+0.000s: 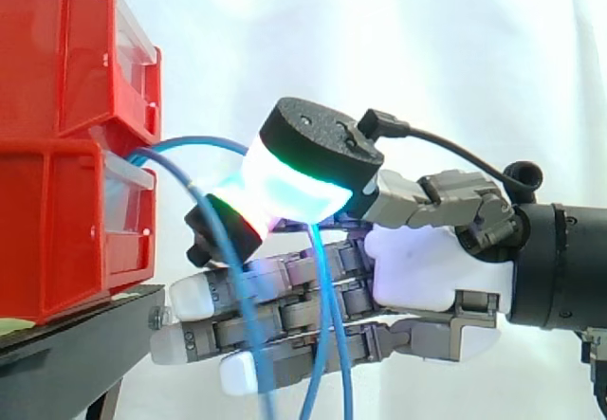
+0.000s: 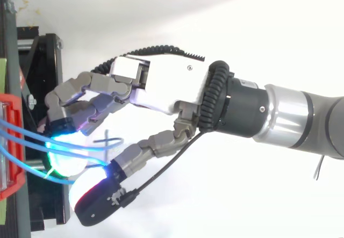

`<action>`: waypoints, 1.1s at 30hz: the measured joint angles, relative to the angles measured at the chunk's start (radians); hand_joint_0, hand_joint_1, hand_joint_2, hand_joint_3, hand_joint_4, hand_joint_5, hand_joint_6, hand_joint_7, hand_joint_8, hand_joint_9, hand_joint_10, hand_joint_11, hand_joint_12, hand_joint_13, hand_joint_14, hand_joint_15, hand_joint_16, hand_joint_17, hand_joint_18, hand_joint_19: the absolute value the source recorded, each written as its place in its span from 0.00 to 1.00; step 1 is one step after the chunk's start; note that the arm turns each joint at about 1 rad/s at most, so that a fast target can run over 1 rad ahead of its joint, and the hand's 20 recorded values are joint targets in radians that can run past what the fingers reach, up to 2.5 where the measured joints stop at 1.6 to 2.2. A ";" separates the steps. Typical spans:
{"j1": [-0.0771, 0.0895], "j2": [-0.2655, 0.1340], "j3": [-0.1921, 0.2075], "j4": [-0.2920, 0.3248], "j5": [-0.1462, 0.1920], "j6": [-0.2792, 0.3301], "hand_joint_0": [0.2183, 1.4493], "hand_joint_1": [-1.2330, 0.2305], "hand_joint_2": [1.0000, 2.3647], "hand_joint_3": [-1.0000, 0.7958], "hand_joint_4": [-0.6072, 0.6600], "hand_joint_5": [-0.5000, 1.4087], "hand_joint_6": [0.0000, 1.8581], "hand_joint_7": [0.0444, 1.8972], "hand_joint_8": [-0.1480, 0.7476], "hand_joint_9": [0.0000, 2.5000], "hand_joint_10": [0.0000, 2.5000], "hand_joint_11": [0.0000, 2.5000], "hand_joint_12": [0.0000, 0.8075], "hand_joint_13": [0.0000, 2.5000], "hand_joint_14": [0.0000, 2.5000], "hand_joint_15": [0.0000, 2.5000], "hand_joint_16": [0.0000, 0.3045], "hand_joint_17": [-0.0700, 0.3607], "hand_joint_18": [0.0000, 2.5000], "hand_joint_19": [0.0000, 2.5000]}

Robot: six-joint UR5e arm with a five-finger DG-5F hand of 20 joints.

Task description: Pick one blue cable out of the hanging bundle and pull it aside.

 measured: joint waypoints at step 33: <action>-0.027 0.012 0.001 -0.050 -0.010 -0.001 0.34 0.29 0.01 0.38 0.64 0.18 0.48 0.69 0.52 0.31 0.01 0.18 0.47 0.22 0.00 0.08 0.19 0.46 0.29 0.15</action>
